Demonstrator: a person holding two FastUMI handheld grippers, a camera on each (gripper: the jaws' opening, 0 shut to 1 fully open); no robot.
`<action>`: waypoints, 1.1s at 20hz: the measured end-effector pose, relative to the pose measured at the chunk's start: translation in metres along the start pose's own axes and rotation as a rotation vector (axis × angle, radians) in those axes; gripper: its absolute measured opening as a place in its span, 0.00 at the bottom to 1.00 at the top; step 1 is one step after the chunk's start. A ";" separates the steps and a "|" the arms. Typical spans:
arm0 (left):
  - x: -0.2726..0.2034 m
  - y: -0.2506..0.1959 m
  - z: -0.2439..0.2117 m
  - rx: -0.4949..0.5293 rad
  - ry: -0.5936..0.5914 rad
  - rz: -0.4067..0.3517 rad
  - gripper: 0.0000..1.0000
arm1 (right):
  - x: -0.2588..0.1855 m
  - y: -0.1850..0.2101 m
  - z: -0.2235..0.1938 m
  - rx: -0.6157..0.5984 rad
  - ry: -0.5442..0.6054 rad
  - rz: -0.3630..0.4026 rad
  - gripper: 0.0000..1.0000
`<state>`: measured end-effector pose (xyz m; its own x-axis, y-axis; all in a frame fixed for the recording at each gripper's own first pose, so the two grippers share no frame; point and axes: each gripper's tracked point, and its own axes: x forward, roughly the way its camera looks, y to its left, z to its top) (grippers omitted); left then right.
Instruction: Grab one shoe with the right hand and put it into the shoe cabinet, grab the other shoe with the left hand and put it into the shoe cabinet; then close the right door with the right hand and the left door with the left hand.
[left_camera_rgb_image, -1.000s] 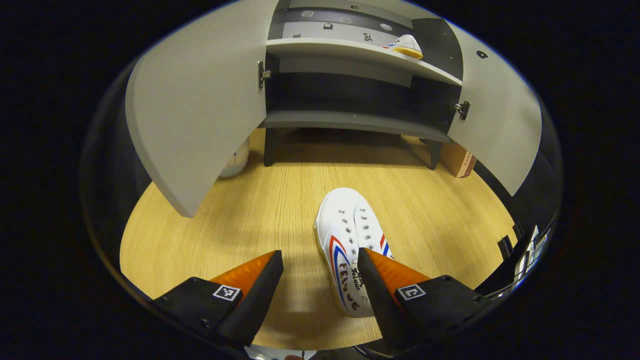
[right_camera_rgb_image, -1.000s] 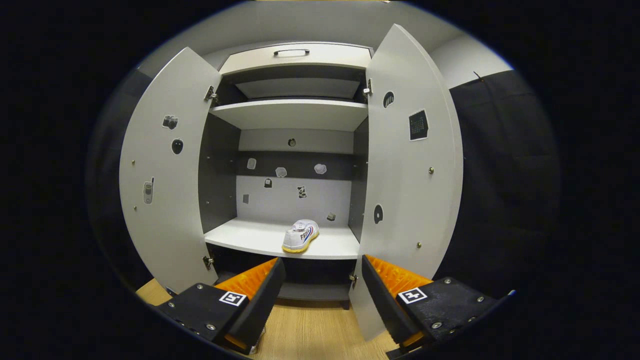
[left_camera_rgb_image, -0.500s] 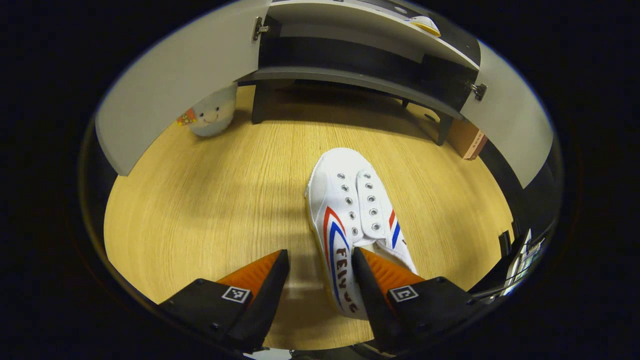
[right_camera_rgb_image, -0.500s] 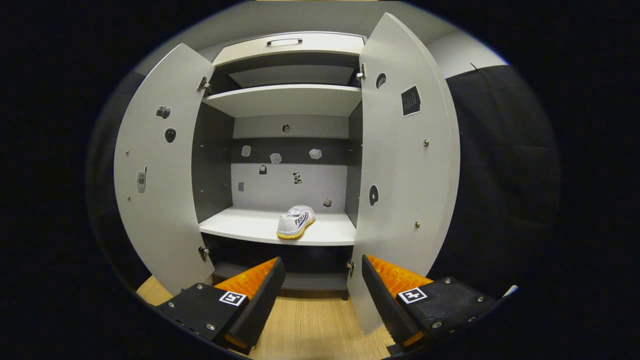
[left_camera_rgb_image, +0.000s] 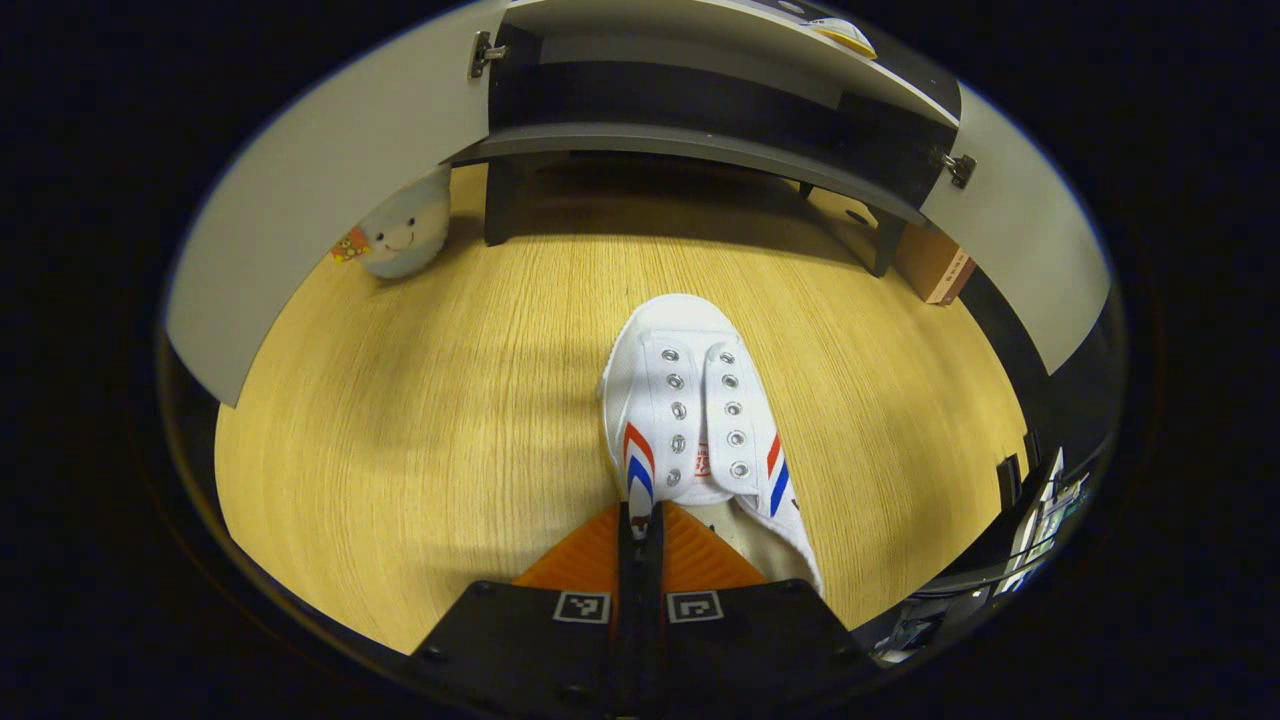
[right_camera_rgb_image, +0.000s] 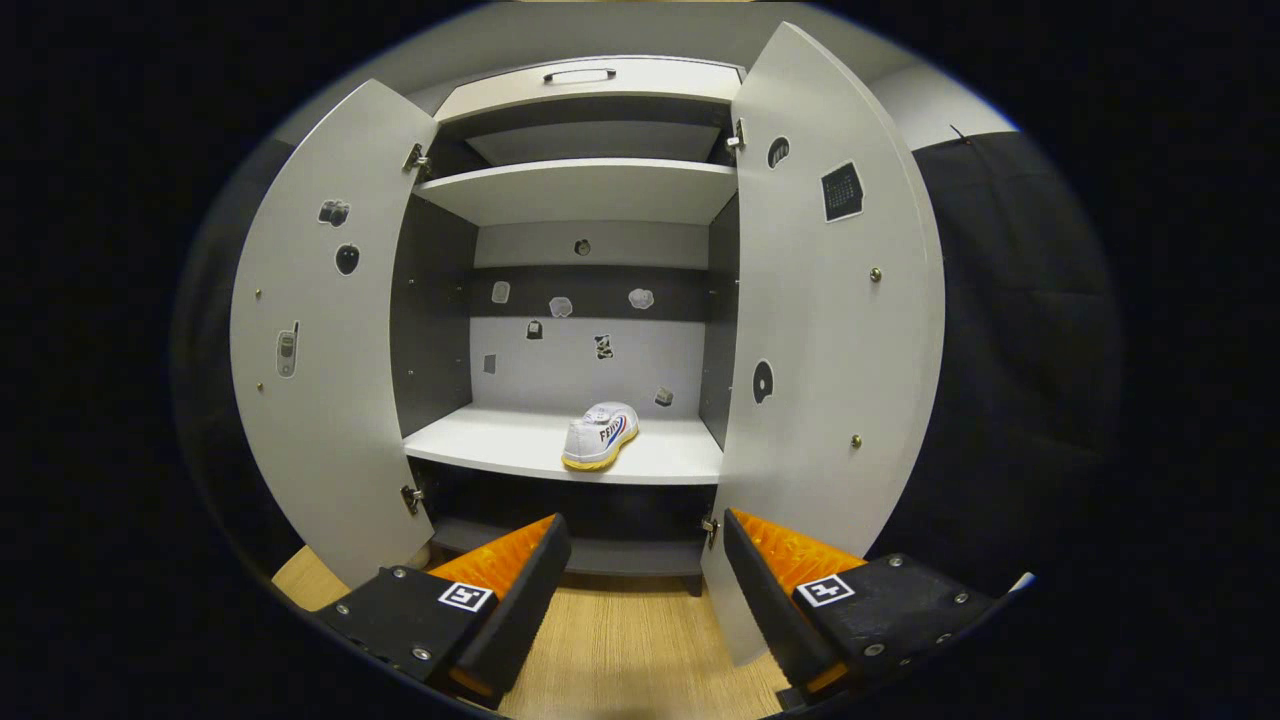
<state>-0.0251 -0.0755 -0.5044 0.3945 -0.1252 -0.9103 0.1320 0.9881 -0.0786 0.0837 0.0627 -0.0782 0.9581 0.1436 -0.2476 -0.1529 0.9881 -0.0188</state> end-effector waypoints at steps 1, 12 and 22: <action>-0.004 0.000 0.001 -0.019 0.014 -0.008 0.06 | 0.000 0.001 0.001 0.002 -0.003 0.001 0.94; -0.129 0.018 0.119 0.010 -0.119 -0.086 0.07 | 0.000 0.001 0.009 0.028 -0.022 0.027 0.95; -0.260 0.045 0.300 0.008 -0.325 -0.134 0.06 | 0.010 0.009 0.034 0.049 -0.078 0.111 0.94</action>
<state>0.1513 -0.0252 -0.1496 0.6418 -0.2770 -0.7151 0.2086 0.9604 -0.1848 0.1006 0.0746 -0.0482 0.9524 0.2539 -0.1691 -0.2486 0.9672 0.0521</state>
